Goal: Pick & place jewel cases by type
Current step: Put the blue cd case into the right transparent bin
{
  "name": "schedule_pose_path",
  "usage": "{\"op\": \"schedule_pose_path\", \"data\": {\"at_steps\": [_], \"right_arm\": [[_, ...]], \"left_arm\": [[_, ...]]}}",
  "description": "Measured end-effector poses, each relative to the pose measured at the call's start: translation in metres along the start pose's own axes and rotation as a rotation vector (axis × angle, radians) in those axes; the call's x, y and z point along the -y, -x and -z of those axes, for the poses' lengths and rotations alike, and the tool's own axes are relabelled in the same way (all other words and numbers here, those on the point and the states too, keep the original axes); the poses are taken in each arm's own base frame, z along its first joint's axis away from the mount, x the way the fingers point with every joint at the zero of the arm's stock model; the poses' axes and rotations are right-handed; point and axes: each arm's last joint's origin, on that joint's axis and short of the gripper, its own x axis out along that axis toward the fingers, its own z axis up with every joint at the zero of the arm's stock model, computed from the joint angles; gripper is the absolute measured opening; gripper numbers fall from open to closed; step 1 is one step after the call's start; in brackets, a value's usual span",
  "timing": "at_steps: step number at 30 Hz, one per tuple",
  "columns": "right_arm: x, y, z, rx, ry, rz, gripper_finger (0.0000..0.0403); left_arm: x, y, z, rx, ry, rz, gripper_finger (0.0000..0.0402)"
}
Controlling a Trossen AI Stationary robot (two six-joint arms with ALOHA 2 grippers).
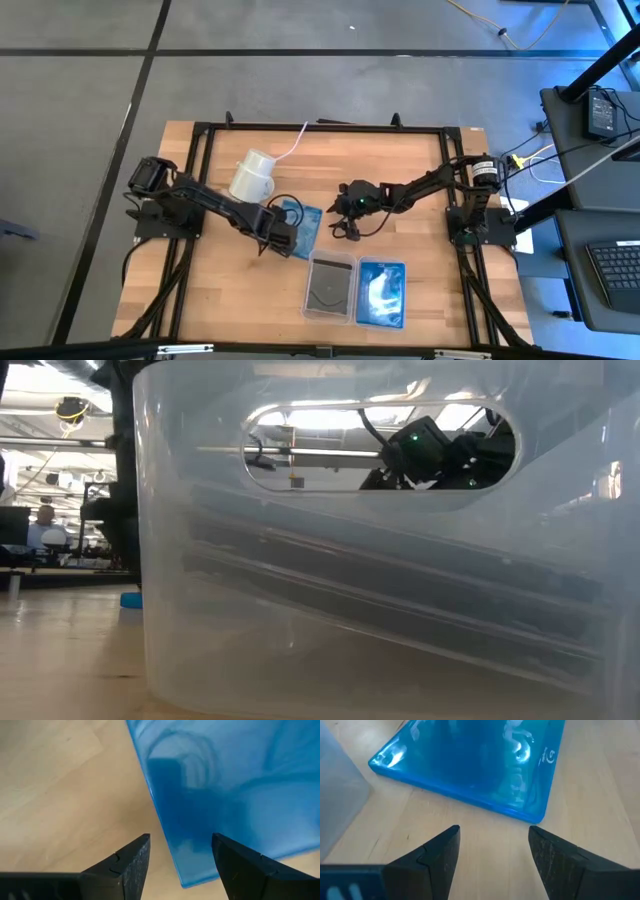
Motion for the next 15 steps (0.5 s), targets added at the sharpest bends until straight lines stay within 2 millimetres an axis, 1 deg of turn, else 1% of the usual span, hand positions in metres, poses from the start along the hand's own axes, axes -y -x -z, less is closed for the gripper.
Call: {"op": "schedule_pose_path", "data": {"at_steps": [4,7,10,15], "right_arm": [[-0.005,-0.001,0.000,-0.007,0.032,-0.012,0.0240],[-0.010,-0.002,0.001,-0.018,0.061,-0.027,0.0240],[-0.013,-0.002,0.004,-0.056,0.064,-0.024,0.0240],[-0.012,-0.001,0.008,-0.117,0.045,0.052,0.0240]], "left_arm": [[0.001,-0.009,-0.006,-0.025,0.026,-0.001,0.0208],[0.004,-0.012,-0.012,-0.024,0.033,0.032,0.0207],[0.009,-0.014,-0.019,-0.006,0.024,0.104,0.0205],[0.016,-0.015,-0.035,0.037,0.000,0.229,0.0203]]}}
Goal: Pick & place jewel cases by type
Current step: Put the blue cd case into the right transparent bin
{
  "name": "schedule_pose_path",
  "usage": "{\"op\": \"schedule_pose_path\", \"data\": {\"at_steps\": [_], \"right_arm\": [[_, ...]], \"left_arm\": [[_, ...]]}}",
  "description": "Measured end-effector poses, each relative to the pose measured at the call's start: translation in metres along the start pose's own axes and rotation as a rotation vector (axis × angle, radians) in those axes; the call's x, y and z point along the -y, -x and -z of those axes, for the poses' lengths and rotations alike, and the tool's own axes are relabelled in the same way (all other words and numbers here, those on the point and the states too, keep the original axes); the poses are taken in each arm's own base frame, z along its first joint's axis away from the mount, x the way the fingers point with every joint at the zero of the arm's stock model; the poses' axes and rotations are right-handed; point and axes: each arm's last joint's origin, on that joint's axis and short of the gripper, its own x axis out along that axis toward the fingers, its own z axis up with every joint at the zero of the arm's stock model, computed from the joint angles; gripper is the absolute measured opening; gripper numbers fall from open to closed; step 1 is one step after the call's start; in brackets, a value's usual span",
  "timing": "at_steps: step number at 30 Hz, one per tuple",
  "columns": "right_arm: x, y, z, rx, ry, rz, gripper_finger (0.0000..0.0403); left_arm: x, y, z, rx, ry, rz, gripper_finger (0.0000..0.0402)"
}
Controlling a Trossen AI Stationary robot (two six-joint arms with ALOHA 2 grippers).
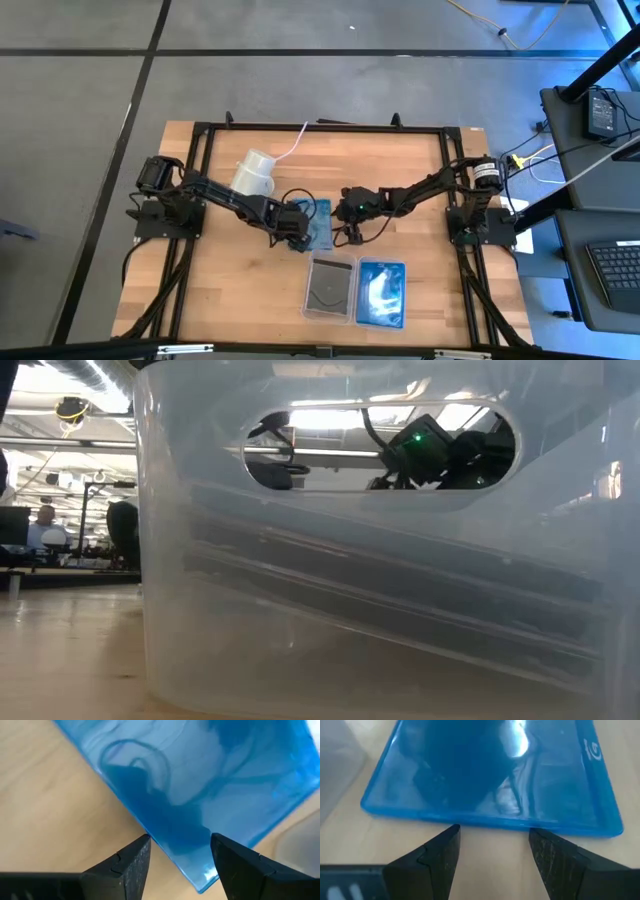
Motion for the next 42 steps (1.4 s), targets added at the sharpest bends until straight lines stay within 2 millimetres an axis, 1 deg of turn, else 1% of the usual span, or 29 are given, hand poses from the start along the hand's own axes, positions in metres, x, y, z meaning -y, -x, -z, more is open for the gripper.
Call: {"op": "schedule_pose_path", "data": {"at_steps": [3,9,18,23,27,36,42], "right_arm": [[0.000,0.000,0.001,-0.012,-0.028,0.006,0.0240],[0.001,0.000,0.002,-0.020,-0.048,0.013,0.0240],[0.001,0.000,0.003,-0.027,-0.048,0.012,0.0240],[0.001,0.000,0.005,-0.046,-0.048,0.033,0.0240],[0.001,0.000,0.007,-0.079,-0.043,0.036,0.0240],[0.001,0.001,0.008,-0.093,-0.042,0.045,0.0240],[0.001,0.001,0.008,-0.093,-0.040,0.046,0.0240]], "left_arm": [[-0.001,-0.001,-0.008,0.018,-0.006,0.019,0.0203],[-0.007,-0.002,-0.018,0.072,0.027,-0.012,0.0199],[-0.007,-0.002,-0.021,0.060,0.037,0.013,0.0190],[-0.006,-0.001,-0.021,0.078,0.075,0.012,0.0189],[-0.005,0.005,-0.023,0.100,0.083,0.024,0.0187],[-0.003,0.026,-0.027,0.191,0.085,0.049,0.0184],[-0.003,0.034,-0.028,0.237,0.076,0.057,0.0184]]}}
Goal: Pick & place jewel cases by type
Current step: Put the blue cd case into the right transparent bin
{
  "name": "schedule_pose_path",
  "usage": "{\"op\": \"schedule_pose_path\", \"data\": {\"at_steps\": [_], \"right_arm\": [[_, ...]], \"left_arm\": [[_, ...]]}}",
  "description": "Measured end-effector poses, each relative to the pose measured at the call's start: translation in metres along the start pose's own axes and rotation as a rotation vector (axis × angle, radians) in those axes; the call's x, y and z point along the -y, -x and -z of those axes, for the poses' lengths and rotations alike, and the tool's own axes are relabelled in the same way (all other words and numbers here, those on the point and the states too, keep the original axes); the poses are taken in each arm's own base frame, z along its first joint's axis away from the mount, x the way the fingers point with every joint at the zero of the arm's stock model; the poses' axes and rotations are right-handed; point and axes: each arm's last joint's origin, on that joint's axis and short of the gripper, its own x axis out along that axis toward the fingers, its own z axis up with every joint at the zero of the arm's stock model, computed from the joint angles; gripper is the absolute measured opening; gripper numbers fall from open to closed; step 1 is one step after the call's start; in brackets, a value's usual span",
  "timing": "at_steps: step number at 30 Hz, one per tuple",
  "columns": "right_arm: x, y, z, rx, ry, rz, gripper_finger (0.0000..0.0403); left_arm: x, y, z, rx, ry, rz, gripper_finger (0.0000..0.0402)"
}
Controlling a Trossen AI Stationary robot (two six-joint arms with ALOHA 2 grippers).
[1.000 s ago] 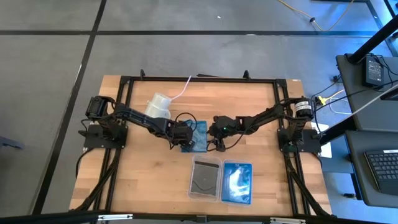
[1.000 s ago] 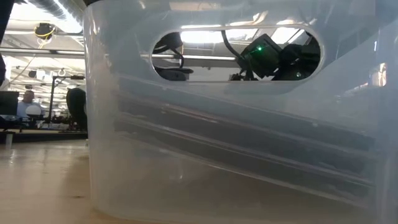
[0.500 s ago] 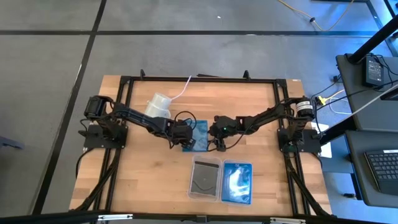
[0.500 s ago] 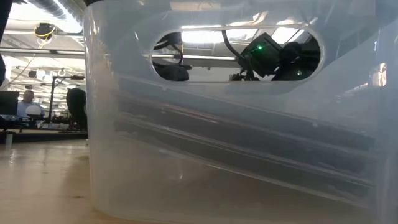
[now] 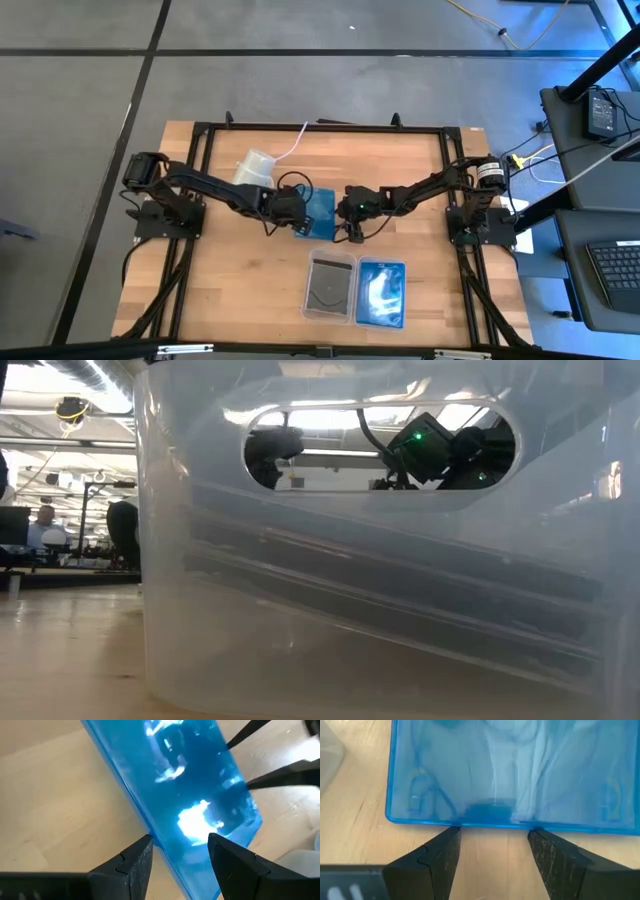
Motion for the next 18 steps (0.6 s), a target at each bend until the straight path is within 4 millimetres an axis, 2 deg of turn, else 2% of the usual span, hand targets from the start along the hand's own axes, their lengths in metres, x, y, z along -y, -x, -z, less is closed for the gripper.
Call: {"op": "schedule_pose_path", "data": {"at_steps": [11,13,18], "right_arm": [[0.000,0.000,0.000,0.008,-0.013,0.002,0.0240],[0.000,-0.001,-0.002,0.021,0.015,0.006,0.0240],[0.001,-0.001,-0.003,0.035,0.013,0.011,0.0240]], "left_arm": [[0.004,0.011,-0.009,0.124,-0.006,0.026,0.0184],[0.021,0.011,-0.017,0.180,0.036,0.181,0.0184],[0.030,0.014,-0.020,0.207,-0.034,0.291,0.0175]]}}
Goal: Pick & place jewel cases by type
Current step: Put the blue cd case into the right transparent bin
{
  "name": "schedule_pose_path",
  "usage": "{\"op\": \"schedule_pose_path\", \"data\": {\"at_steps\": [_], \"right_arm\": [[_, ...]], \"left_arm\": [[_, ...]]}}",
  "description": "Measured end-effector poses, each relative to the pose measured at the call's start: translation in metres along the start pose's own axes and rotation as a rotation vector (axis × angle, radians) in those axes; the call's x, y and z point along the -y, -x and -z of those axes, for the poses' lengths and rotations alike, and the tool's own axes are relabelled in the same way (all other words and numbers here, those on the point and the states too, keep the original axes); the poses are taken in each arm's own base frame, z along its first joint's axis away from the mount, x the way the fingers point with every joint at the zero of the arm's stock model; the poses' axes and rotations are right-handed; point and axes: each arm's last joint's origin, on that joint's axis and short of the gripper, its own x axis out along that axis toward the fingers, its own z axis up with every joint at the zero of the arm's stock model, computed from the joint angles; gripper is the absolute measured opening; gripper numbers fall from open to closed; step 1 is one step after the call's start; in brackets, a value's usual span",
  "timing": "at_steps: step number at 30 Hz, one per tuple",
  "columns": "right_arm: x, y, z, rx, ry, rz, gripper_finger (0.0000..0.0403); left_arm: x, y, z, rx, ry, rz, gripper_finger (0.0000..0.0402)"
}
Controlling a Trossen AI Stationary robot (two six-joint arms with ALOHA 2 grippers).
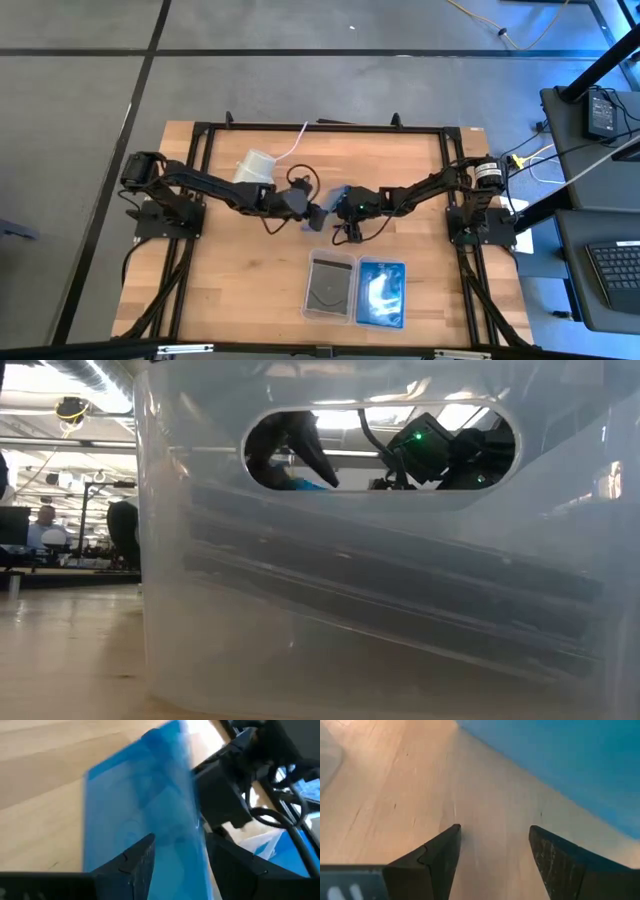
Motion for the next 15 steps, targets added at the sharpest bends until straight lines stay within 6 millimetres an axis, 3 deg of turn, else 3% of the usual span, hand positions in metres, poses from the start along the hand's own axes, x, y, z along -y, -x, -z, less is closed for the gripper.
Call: {"op": "schedule_pose_path", "data": {"at_steps": [9,15], "right_arm": [[0.001,0.000,-0.004,0.043,-0.012,0.025,0.0240],[0.003,0.000,-0.013,0.143,-0.017,0.074,0.0240]], "left_arm": [[-0.019,-0.003,0.004,-0.069,-0.016,-0.158,0.0132],[-0.045,-0.023,0.018,-0.198,-0.007,-0.329,0.0120]]}}
